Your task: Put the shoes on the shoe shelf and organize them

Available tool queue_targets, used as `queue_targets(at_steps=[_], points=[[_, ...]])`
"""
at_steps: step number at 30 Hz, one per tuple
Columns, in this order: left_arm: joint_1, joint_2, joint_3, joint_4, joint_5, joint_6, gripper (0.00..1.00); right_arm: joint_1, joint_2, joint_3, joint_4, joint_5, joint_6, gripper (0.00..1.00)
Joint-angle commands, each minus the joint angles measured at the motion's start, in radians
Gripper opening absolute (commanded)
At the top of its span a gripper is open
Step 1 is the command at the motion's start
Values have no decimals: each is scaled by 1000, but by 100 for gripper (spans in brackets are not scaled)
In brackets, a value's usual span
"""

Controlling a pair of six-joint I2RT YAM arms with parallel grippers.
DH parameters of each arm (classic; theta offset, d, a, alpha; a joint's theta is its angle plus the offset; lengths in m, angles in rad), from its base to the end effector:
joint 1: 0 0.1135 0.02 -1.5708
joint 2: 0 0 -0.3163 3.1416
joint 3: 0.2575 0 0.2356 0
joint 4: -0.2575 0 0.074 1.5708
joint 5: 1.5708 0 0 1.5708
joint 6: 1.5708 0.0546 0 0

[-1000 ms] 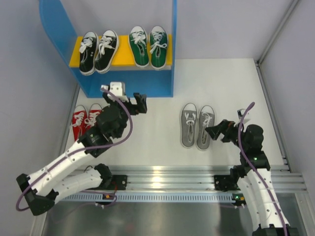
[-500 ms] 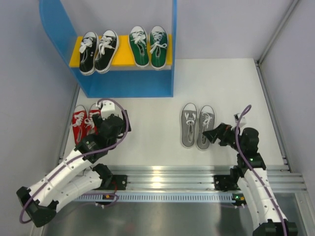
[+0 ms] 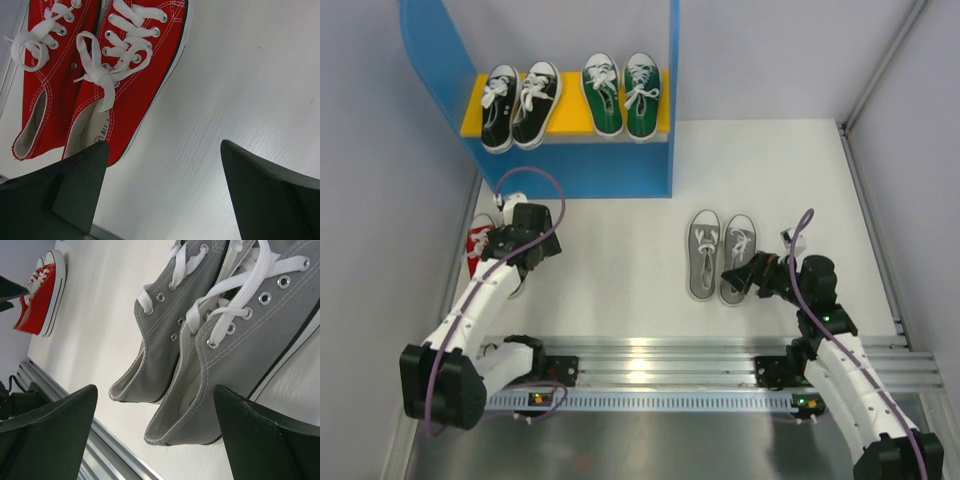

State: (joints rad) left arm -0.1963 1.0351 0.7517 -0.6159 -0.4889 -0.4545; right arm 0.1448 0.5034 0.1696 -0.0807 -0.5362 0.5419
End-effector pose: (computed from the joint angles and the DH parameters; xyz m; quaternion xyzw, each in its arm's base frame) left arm 0.1718 -0.0080 0.2837 -0.1970 0.8982 0.1143 0.3760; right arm 0.0836 0.0404 0.1994 0.0174 0.8202 0.3863 0.4215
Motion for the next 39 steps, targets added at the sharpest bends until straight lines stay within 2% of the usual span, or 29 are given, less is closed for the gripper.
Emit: queue_targets(at_steps=[1, 8, 14, 23, 27, 30, 31, 32, 33, 34, 35, 39], points=[[64, 57, 47, 48, 55, 36, 98, 32, 29, 77, 65, 13, -19, 99], [133, 140, 37, 67, 89, 22, 96, 65, 61, 111, 68, 31, -40, 99], [136, 141, 23, 82, 32, 7, 96, 95, 47, 123, 44, 51, -54, 99], [150, 261, 28, 79, -51, -32, 96, 108, 29, 131, 24, 47, -60, 99], [162, 281, 21, 90, -11, -27, 94, 108, 15, 131, 15, 48, -62, 99], [166, 318, 21, 116, 62, -26, 81, 110, 12, 133, 15, 47, -62, 99], [166, 359, 3, 155, 222, -33, 38, 110, 9, 133, 10, 47, -65, 100], [166, 359, 3, 160, 223, -33, 37, 110, 9, 133, 10, 48, -63, 100], [164, 376, 2, 163, 246, -39, 27, 110, 7, 134, 7, 47, -66, 100], [164, 406, -3, 168, 297, -42, 8, 110, 3, 139, -2, 50, -69, 99], [163, 419, -6, 174, 318, -47, 0, 110, -2, 140, -16, 56, -74, 99], [126, 386, -17, 168, 386, -44, 0, 111, -16, 143, -36, 68, -79, 99]])
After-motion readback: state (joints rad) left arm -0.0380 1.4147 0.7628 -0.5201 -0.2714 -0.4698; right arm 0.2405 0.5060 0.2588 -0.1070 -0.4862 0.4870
